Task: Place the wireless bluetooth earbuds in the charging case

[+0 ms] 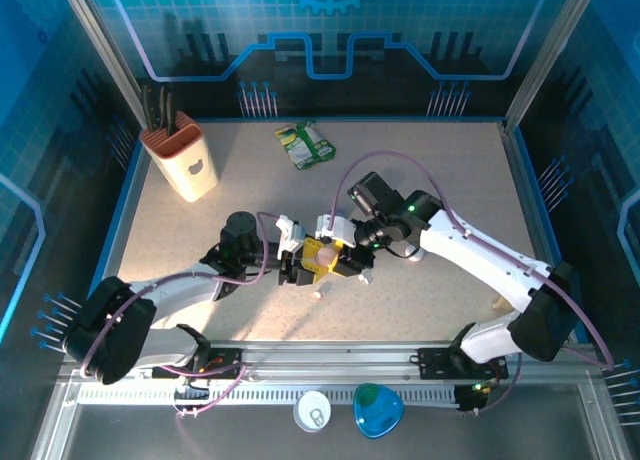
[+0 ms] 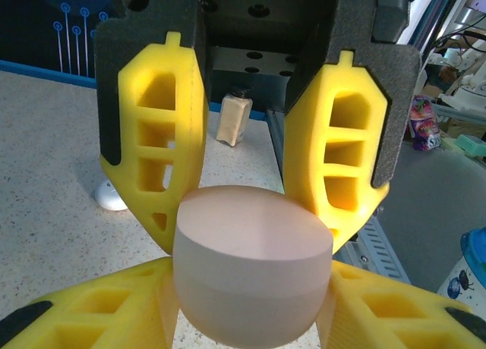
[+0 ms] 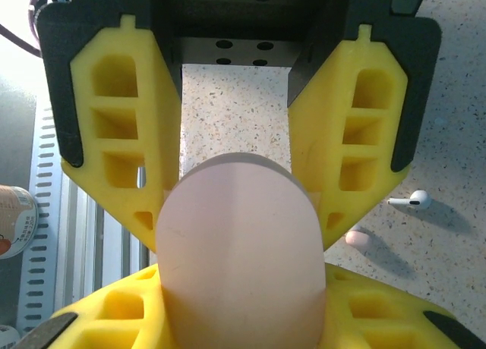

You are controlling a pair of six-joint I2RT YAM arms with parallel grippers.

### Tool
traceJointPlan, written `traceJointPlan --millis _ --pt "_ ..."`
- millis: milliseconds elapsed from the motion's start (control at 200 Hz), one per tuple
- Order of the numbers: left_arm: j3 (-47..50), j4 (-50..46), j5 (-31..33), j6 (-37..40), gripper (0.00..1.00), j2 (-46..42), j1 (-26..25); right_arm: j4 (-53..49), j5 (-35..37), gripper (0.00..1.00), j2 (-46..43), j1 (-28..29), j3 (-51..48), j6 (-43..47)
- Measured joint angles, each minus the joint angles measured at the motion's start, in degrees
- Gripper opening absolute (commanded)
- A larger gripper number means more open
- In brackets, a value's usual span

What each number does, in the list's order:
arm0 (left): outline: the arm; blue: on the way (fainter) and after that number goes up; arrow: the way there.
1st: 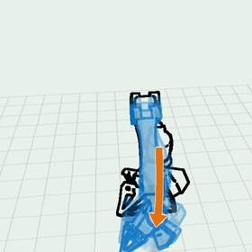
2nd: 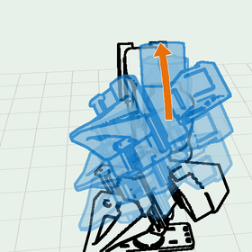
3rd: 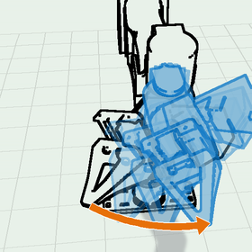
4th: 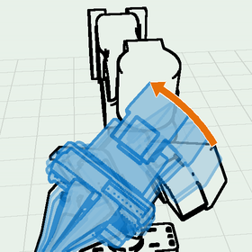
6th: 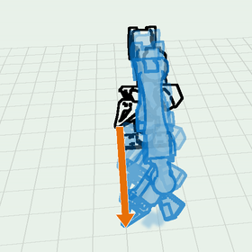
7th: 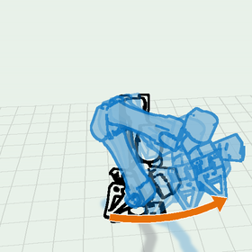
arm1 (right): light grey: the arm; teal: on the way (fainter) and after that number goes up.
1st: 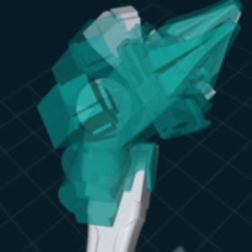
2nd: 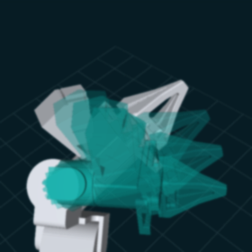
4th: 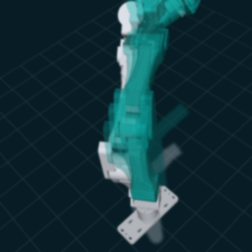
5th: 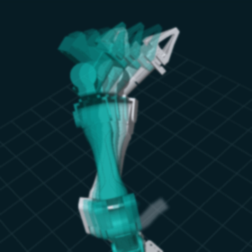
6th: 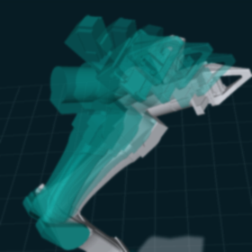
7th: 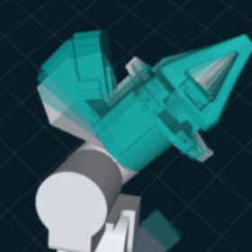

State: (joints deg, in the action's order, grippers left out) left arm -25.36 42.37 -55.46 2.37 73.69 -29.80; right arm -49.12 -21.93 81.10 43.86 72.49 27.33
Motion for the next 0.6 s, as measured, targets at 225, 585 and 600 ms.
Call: traceJointPlan --millis 225,585,600 --pt "-0.4 0.0 -0.6 -0.9 0.43 0.5 0.0 -0.2 0.0 0.28 0.1 0.0 0.0 0.0" --pt "-0.4 0.0 -1.0 -1.0 0.33 0.9 0.0 -0.6 0.3 0.47 0.2 0.0 0.0 -0.2" --pt "-0.4 0.0 -1.0 -1.0 0.33 0.9 0.0 -0.5 0.3 0.50 0.2 0.0 0.0 -0.3"
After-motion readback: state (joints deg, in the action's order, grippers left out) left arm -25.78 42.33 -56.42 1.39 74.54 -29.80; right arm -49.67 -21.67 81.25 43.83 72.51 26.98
